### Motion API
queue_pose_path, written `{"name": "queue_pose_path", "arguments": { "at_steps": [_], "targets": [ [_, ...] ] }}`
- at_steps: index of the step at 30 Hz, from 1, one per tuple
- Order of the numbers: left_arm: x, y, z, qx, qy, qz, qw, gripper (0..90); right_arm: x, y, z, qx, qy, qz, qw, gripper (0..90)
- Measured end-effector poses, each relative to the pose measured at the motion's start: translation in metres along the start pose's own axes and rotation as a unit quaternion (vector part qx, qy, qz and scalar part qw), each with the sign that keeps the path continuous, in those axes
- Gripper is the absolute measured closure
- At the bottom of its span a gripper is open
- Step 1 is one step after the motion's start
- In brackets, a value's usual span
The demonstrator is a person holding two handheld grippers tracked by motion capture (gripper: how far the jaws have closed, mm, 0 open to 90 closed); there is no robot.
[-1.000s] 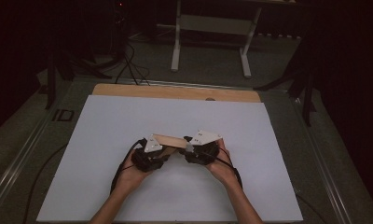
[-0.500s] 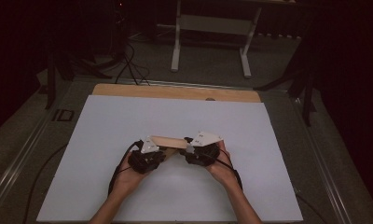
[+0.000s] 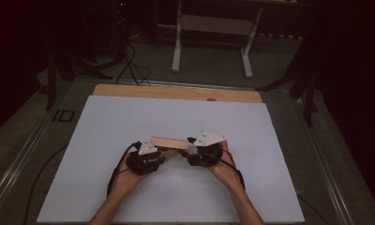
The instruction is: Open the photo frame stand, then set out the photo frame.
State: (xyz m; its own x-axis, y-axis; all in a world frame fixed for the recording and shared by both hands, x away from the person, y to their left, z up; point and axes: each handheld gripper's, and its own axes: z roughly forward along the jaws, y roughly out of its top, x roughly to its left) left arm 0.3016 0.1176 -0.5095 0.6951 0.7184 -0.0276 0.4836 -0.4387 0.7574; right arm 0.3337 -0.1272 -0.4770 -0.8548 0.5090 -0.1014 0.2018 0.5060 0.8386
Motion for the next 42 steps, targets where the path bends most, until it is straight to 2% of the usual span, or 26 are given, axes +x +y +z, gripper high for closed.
{"name": "queue_pose_path", "arguments": {
  "at_steps": [13,16,23,26,32,36,42],
  "targets": [
    [0.001,-0.001,-0.005,-0.008,0.005,-0.008,0.9999,67.2,0.001,-0.001,-0.005,0.005,0.013,0.011,0.9998,38.7],
    [0.002,-0.001,-0.005,-0.009,0.005,-0.008,0.9999,66.9,0.002,-0.002,-0.006,0.011,0.012,0.007,0.9998,36.6],
    [0.003,-0.001,-0.007,-0.012,0.007,-0.01,0.9999,66.8,0.003,-0.007,-0.009,0.022,0.02,0.014,0.9995,29.1],
    [0.003,-0.001,-0.008,-0.014,0.008,-0.012,0.9998,66.4,0.002,-0.01,-0.012,0.028,0.033,0.019,0.9989,29.5],
    [0.005,-0.001,-0.011,-0.019,0.006,-0.017,0.9997,66.3,0.0,-0.013,-0.017,0.024,0.024,0.03,0.999,23.7],
    [0.007,-0.001,-0.012,-0.024,0.009,-0.023,0.9994,65.7,-0.003,-0.016,-0.018,0.045,0.025,0.034,0.9981,19.6],
    [0.006,0.0,-0.014,-0.026,0.011,-0.023,0.9993,64.9,-0.005,-0.019,-0.021,0.039,0.012,0.045,0.9982,14.9]
  ]
}}
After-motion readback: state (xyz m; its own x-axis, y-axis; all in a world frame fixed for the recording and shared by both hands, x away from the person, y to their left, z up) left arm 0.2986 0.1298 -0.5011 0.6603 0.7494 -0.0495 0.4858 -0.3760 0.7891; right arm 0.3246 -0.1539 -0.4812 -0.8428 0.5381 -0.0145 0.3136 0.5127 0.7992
